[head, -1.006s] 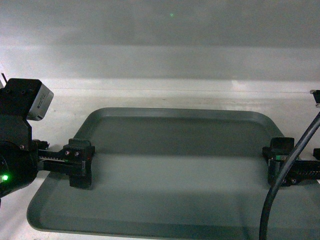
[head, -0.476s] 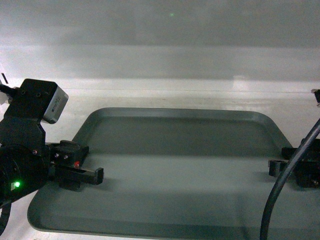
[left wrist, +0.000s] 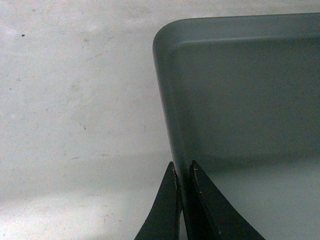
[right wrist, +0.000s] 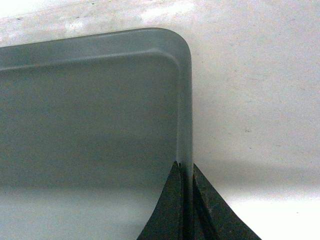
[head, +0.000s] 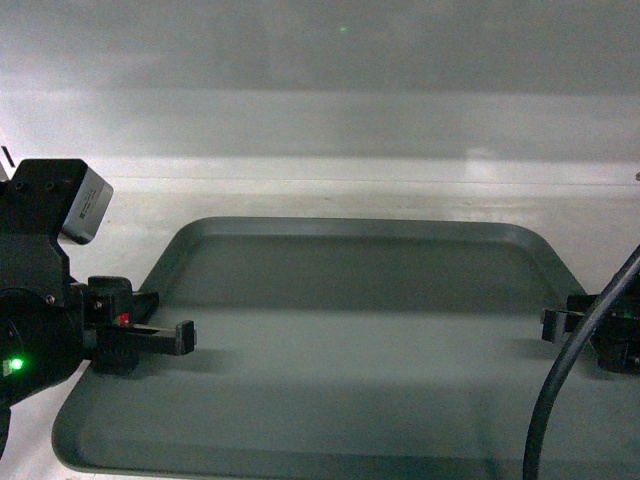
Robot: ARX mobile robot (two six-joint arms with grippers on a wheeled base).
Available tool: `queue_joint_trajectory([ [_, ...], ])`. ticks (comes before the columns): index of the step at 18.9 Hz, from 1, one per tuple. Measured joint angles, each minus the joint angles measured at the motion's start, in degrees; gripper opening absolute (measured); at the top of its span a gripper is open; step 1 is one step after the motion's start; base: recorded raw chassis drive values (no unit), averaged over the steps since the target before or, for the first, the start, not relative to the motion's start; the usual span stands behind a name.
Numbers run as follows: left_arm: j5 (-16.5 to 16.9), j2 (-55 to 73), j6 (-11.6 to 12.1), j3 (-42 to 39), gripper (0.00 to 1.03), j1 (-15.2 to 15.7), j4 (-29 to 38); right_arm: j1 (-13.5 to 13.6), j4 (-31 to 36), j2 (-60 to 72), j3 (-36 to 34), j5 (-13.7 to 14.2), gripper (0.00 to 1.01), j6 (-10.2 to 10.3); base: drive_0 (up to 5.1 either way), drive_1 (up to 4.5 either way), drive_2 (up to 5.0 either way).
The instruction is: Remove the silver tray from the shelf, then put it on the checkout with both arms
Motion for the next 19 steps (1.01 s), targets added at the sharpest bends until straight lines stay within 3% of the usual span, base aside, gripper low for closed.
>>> queue_joint_trajectory([
  [4, 0.42, -2.6, 0.0, -0.59, 0.04, 0.24, -2.21, -0.04, -1.95, -2.8, -0.87, -0.35, 0.03, -0.09, 0.0, 0.0, 0.0],
  [8, 1.05, -20.5, -0.42, -2.1, 0.04, -0.22, -9.92, -0.35, -5.09, -19.17, -4.55, 0.72, 0.03, -2.73, 0.0, 0.0, 0.0],
  [12, 1.14, -24.0, -0.74, -2.05, 0.04, -0.2, -12.66, -0.31, -7.63, -21.86, -4.46, 0.7, 0.03, -3.17, 0.0, 0.0, 0.0],
  [15, 1.9, -24.37, -1.66, -1.31, 0.04, 0.17, -18.8, 0.55, -14.4, -23.1, -3.45, 0.92, 0.03, -3.13, 0.0, 0.0, 0.0],
  [18, 1.51, -24.37, -1.53, 0.04, 0.03, -0.35, -21.79, 1.09, -27.39, -27.1, 0.28, 2.12, 0.03, -3.1, 0.0, 0.0, 0.0],
  [19, 1.29, -24.37, -1.49, 0.04, 0.03, -0.59, -21.66, 1.07, -26.95, -27.12, 0.35, 2.21, 0.03, -3.04, 0.0, 0.0, 0.0],
])
